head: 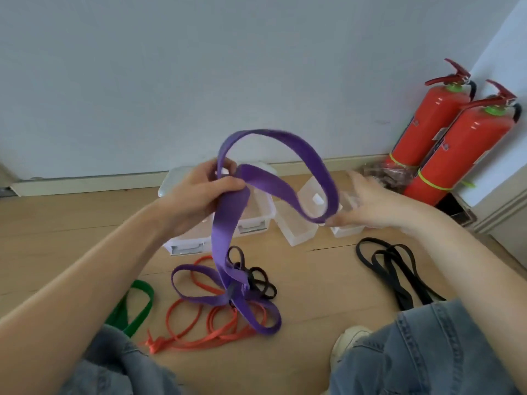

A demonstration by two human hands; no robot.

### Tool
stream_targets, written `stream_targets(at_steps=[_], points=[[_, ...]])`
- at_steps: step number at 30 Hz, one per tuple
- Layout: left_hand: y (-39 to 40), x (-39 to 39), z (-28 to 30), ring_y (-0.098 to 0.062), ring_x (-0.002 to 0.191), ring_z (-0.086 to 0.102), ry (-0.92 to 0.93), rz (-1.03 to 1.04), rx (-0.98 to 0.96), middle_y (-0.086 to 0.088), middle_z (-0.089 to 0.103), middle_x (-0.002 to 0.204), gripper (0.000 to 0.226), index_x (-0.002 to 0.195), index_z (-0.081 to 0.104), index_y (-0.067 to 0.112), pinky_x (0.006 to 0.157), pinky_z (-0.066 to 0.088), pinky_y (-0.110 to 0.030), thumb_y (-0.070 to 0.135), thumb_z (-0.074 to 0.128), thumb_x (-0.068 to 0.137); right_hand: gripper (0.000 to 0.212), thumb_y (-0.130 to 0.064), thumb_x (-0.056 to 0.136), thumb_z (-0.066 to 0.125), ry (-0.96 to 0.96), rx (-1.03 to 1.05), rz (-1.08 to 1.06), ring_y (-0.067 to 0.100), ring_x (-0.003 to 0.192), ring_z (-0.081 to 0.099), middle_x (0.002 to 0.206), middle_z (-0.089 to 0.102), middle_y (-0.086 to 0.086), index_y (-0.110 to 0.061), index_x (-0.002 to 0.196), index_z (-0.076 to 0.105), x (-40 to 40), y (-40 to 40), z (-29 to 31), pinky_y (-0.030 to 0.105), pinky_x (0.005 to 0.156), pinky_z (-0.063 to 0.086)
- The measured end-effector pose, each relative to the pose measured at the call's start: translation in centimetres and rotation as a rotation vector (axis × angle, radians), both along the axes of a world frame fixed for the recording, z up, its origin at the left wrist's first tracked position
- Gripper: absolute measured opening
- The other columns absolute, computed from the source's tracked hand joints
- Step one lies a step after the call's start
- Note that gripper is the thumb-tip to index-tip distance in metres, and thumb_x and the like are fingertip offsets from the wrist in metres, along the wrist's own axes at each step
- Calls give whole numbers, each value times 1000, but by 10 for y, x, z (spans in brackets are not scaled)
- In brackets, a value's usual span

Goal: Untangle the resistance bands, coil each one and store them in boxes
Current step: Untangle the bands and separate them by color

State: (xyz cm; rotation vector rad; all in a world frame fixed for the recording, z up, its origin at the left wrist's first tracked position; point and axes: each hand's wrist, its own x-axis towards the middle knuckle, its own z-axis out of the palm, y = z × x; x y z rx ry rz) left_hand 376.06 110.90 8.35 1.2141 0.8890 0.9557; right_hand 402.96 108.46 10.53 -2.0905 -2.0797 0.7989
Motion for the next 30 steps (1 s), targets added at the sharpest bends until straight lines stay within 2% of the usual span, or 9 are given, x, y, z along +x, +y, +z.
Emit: stream_targets(at_steps=[2, 5, 9, 12, 18, 21, 24, 27, 30], points=[[-7, 7, 15, -12, 62, 62, 48, -166, 32, 1, 64, 69, 23, 72, 60, 23, 62, 49, -26, 5, 72, 65, 90, -39, 61, 85, 248, 230, 264, -11, 125, 34, 135, 42, -5, -31, 134, 33, -21, -7, 2, 13, 104, 33], [-19, 21, 25, -12, 72, 64, 75, -389, 40, -1, 68, 81, 18, 87, 69, 21, 63, 53, -22, 10, 66, 73, 82, -32, 60, 84, 567, 199, 359, -21, 115, 38, 127, 45, -31, -35, 130, 39, -50, -14, -1, 2, 95, 30], [-20, 14, 29, -13, 72, 66, 64, -401, 11, -2, 69, 82, 20, 93, 67, 20, 63, 55, -22, 12, 64, 75, 35, -12, 72, 78, 692, 21, 372, 2, 91, 64, 94, 70, -11, -19, 103, 64, -60, -13, -6, 16, 82, 47], [-12, 0, 22, -13, 64, 64, 15, -334, -62, -3, 68, 78, 18, 93, 62, 18, 61, 55, -22, 14, 64, 75, 34, -14, 73, 78, 662, -42, 359, 19, 92, 65, 97, 69, 9, -7, 103, 64, -58, -12, -7, 36, 89, 52], [-16, 10, -23, -7, 91, 66, 139, -272, -48, 3, 70, 99, 62, 113, 54, 17, 76, 50, -18, 26, 82, 59, 5, -12, 77, 57, 1165, 63, 36, 14, 57, 57, 64, 58, 5, -8, 75, 58, -60, -6, 8, 26, 61, 47], [-35, 41, -65, 1, 82, 64, 250, -245, 31, 0, 64, 97, 43, 104, 54, 15, 74, 50, -16, -1, 76, 70, 6, -12, 77, 54, 1294, 129, 14, 15, 51, 55, 58, 57, 3, -9, 73, 58, -70, -8, 12, 24, 55, 48], [-51, 44, -100, 6, 82, 59, 428, -229, 144, 21, 62, 89, 50, 98, 51, 32, 75, 49, -18, 3, 80, 68, 13, -5, 84, 50, 1513, 181, -68, 14, 52, 57, 60, 60, 1, -10, 76, 59, -71, -6, 17, 24, 57, 52], [-42, 26, -110, -18, 89, 61, 652, -209, 156, 4, 66, 91, 28, 97, 58, 17, 80, 49, -25, 6, 73, 76, 6, -8, 80, 54, 1334, 357, -27, 18, 55, 60, 61, 62, 2, -10, 82, 58, -56, -1, 20, 30, 59, 53], [-18, 8, -80, -14, 77, 53, 710, -40, 157, 2, 53, 78, 20, 93, 49, 12, 64, 43, -14, 3, 63, 83, 10, -15, 78, 65, 555, 429, 89, 24, 71, 65, 73, 67, 6, -17, 84, 57, -29, 3, 14, 40, 73, 54]])
